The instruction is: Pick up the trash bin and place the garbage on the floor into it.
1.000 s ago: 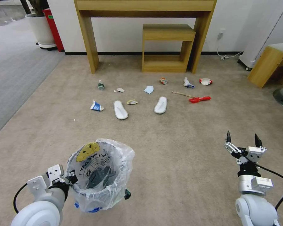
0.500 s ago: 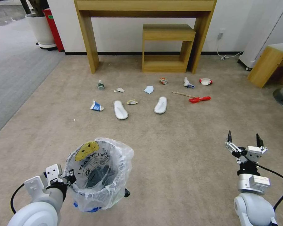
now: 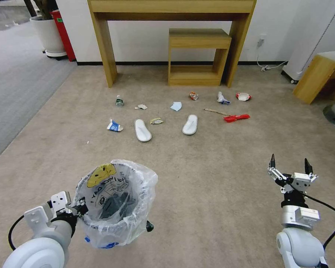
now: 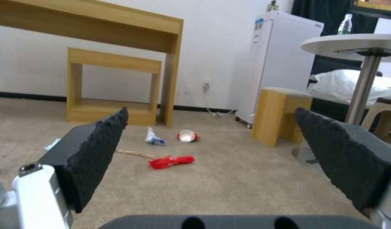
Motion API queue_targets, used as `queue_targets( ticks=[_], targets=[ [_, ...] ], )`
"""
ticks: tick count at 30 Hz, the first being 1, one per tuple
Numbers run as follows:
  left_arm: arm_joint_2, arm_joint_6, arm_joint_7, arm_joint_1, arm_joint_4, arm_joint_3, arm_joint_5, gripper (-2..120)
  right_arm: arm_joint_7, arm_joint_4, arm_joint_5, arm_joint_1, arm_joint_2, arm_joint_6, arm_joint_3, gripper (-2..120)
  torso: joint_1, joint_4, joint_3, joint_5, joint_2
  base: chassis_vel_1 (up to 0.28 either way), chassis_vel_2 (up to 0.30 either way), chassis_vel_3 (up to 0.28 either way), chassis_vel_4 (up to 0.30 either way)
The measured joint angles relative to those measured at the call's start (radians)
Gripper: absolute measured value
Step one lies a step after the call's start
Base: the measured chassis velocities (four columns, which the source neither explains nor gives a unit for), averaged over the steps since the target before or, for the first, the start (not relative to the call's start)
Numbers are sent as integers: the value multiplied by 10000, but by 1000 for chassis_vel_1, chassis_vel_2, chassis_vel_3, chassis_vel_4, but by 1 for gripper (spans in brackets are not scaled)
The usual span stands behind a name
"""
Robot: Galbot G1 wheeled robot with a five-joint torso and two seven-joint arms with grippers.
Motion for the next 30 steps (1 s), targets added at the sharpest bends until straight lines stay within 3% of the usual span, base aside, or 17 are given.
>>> queue_targets(
  ticks=[30],
  targets=[
    [46,-3,15,-218,286,118,17,1,-445,123,-192,-55,153,-227,111,99,-1,-1,0,1,0,9,8,-9,-10]
  ],
)
